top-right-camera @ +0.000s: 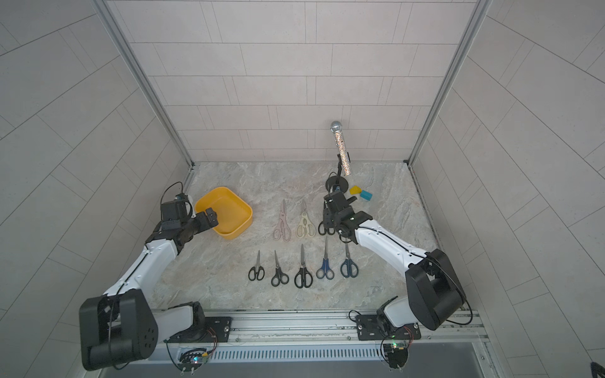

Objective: Take the scissors out of the storage box
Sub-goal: Reset both arms

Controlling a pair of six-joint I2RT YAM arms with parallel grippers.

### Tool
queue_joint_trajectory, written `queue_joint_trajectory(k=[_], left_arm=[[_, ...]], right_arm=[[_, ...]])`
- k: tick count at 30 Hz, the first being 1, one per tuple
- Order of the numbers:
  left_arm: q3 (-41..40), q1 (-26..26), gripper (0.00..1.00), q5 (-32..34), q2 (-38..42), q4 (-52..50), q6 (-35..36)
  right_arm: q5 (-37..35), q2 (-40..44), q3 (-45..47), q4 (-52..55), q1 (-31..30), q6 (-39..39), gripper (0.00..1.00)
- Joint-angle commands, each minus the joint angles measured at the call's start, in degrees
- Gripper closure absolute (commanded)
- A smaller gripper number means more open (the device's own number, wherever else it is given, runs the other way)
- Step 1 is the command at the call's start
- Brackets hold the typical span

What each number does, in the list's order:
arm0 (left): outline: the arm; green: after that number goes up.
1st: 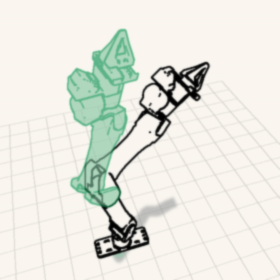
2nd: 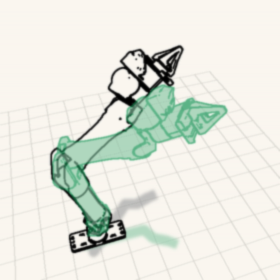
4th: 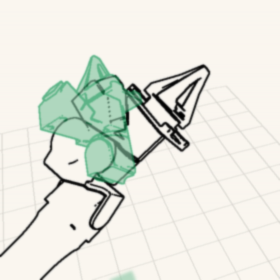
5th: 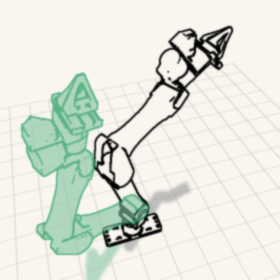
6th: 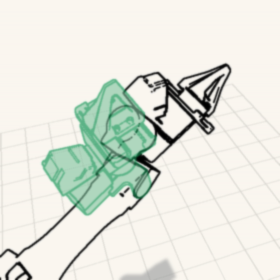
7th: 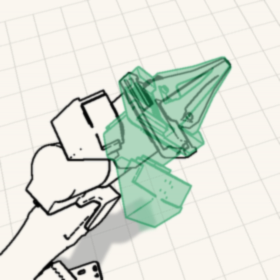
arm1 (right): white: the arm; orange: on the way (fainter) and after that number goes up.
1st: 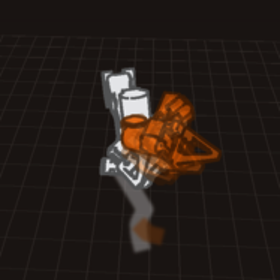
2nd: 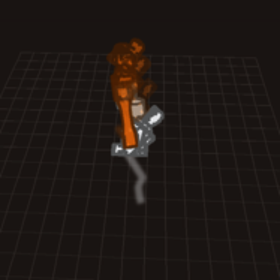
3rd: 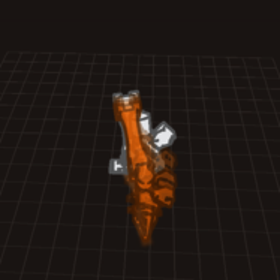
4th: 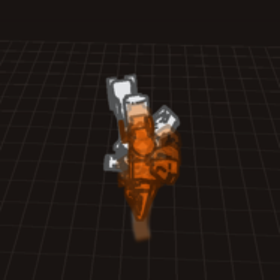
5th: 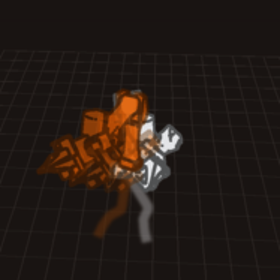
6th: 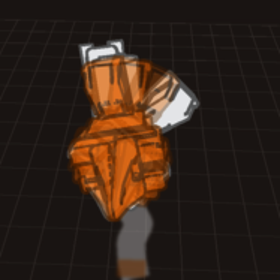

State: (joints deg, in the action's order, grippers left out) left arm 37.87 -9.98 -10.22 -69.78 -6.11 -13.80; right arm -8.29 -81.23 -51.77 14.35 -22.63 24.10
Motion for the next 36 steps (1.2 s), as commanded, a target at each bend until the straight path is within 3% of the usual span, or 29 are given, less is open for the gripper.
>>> queue_joint_trajectory(k=[1, 4, 9, 13, 18, 19, 20, 22, 24, 26, 27, 29, 30, 31, 34, 36], left_arm=[[-2.5, 1.63, 0.0, 2.3, -1.23, 13.07, 2.7], [-6.67, 5.04, 0.0, 7.91, -2.99, 22.02, 7.0], [-12.64, 7.96, 0.0, 13.71, -7.1, 37.79, 8.51], [-13.06, 7.95, 0.0, 13.76, -11.04, 44.03, 8.8], [-18.87, 9.54, 0.0, 15.39, -20.94, 65.12, 11.21], [-19.45, 10.03, 0.0, 16.7, -21.29, 68.04, 11.68], [-18.61, 10.68, 0.0, 17.92, -19.17, 62.8, 11.61], [-17.31, 11.37, 0.0, 17.78, -17.83, 57.94, 12.5], [-18.09, 11.65, 0.0, 17.51, -20.01, 62.64, 13.07], [-18.47, 11.65, 0.0, 17.43, -19.81, 63.39, 13.13], [-18.27, 11.65, 0.0, 17.19, -19.04, 61.68, 13.1], [-19.0, 11.65, 0.0, 16.35, -19.96, 64.52, 13.56], [-19.52, 11.65, 0.0, 15.96, -20.71, 66.95, 13.71], [-19.99, 11.65, 0.0, 15.84, -20.25, 67.05, 13.69], [-20.02, 11.65, 0.0, 16.73, -20.08, 66.72, 13.53], [-19.24, 11.7, 0.0, 17.04, -20.2, 65.47, 13.37]], right_arm=[[-4.27, 2.3, 5.79, -7.67, 8.09, -7.59, 0.62], [-4.63, 2.07, 7.24, -10.79, 13.11, -9.71, 0.63], [-14.55, -1.34, 11.45, -25.72, 14.43, -21.65, 0.63], [-14.52, -6.37, 14.88, -34.97, 17.75, -22.84, 0.66], [-10.02, -1.89, 21.43, -42.63, 18.39, -23.11, 0.67], [-8.18, -0.64, 24.23, -48.56, 18.41, -21.92, 0.66], [-4.26, 0.22, 28.58, -56.39, 18.47, -22.21, 0.64], [-5.15, -1.13, 32.21, -64.92, 18.28, -21.76, 0.63], [-5.18, -4.61, 34.77, -71.58, 19.09, -20.37, 0.62], [-3.19, -11.16, 36.48, -83.73, 20.01, -20.71, 0.54], [-2.57, -10.02, 36.46, -82.25, 20.06, -20.73, 0.52], [0.62, -6.06, 33.34, -69.39, 20.63, -20.89, 0.31], [1.86, -7.2, 32.21, -68.97, 20.78, -21.23, 0.05], [2.25, -9.16, 31.39, -70.78, 20.76, -21.53, 0.0], [-1.24, -6.81, 30.25, -64.84, 20.87, -20.13, 0.0], [-2.03, -8.5, 30.6, -68.1, 20.86, -19.51, 0.0]])
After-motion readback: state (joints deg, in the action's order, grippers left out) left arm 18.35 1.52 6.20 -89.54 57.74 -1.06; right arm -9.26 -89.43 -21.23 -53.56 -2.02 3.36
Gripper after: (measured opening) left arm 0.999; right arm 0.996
